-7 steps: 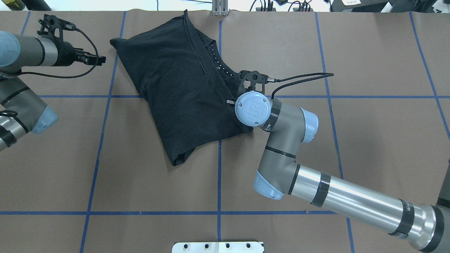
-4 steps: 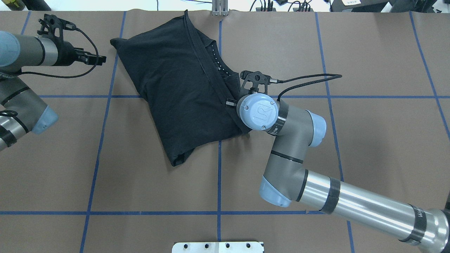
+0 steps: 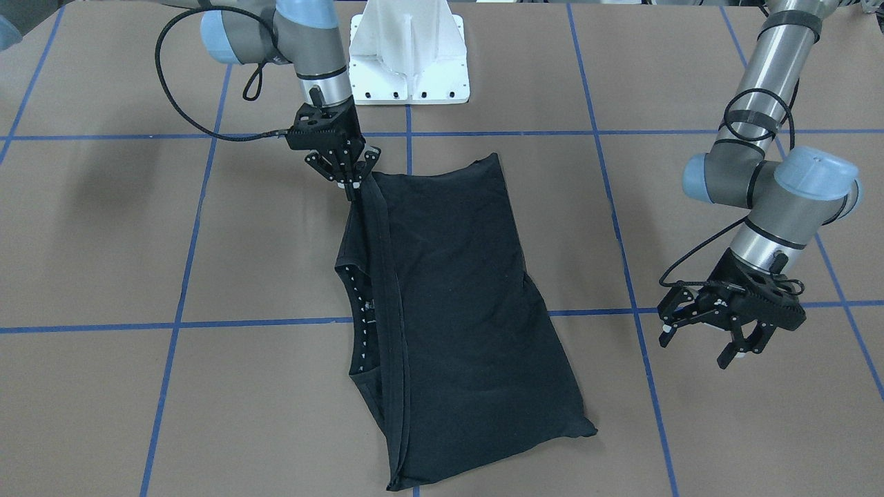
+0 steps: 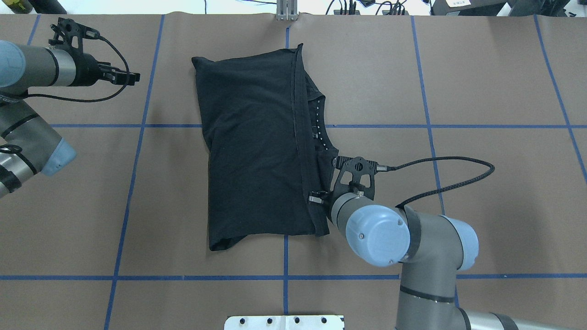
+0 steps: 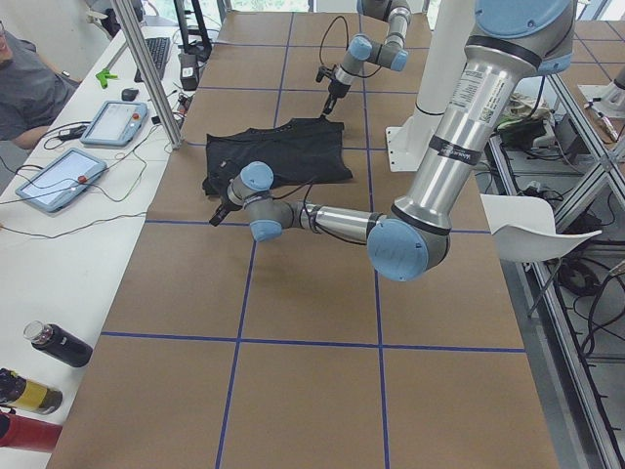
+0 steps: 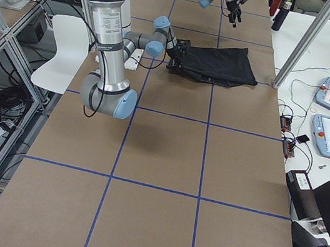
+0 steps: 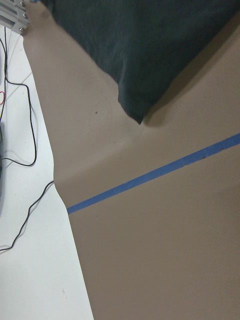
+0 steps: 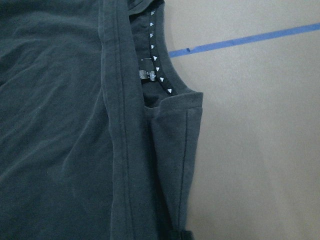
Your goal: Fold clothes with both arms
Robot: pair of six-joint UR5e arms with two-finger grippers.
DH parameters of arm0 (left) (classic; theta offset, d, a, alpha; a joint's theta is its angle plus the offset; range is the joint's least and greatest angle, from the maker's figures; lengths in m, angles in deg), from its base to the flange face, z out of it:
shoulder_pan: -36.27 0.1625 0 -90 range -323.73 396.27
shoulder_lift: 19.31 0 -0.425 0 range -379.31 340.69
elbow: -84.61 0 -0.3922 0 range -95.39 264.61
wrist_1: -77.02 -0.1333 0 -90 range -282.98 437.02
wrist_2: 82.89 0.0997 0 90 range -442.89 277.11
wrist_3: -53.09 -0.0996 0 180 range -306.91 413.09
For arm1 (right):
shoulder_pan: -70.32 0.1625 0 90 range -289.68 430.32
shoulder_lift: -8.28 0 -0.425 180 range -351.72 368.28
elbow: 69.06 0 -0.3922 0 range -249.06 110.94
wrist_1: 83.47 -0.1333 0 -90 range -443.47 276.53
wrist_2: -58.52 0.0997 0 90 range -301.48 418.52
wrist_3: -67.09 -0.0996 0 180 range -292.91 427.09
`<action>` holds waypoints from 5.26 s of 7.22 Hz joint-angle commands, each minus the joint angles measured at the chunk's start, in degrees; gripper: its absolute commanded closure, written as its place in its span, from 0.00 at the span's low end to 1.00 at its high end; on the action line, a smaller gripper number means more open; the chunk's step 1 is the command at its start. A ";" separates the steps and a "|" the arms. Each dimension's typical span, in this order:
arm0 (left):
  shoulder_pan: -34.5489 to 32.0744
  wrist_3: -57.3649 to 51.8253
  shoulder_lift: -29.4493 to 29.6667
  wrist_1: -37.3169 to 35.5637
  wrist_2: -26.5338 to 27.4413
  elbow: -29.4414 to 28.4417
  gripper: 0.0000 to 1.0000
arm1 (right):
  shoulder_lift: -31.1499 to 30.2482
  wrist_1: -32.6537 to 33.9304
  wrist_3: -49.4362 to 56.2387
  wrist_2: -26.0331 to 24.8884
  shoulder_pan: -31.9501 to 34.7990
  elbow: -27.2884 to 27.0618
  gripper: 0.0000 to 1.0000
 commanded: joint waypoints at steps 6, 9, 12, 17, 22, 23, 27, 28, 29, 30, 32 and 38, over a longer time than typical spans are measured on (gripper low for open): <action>0.06 0.18 -0.65 0.04 -0.09 1.33 0.00 | 11.13 16.94 4.26 2.72 2.72 3.31 0.00; 0.06 0.18 -0.65 0.04 -0.09 1.59 0.00 | 27.37 16.95 12.49 5.61 8.77 27.54 0.00; 0.06 0.18 -0.65 -0.05 -0.09 1.50 0.00 | 28.92 21.32 20.95 6.15 10.64 32.72 0.00; 0.24 0.09 -0.65 -0.05 -0.09 1.33 0.00 | 29.18 21.70 21.48 6.15 10.90 34.39 0.00; 0.41 0.09 -0.65 -0.14 -0.09 1.33 0.00 | 29.09 30.71 26.56 6.15 12.74 33.17 0.00; 0.41 0.09 -0.65 -0.14 -0.18 1.33 0.00 | 27.26 32.93 27.97 6.07 13.44 30.29 0.00; 0.41 0.00 -0.65 -0.22 -2.55 1.15 0.00 | 13.89 34.71 30.54 5.63 14.06 14.98 0.00; 0.41 0.00 -0.65 -0.22 -2.55 1.15 0.00 | 15.45 34.88 30.36 6.41 14.24 12.35 0.00; 0.41 0.00 -0.65 -0.22 -2.64 1.15 0.00 | 19.12 34.53 28.97 9.12 14.24 12.68 0.00; 0.41 0.00 -0.65 -0.22 -2.64 1.15 0.00 | 21.25 33.92 25.65 9.66 14.07 13.11 0.00; 0.41 -0.09 -0.65 -0.22 -2.64 1.07 0.00 | 30.89 26.24 19.93 9.67 13.28 30.14 0.00; 0.41 -0.09 -0.65 -0.14 -2.64 1.07 0.00 | 30.93 30.75 20.52 9.06 11.26 34.65 0.00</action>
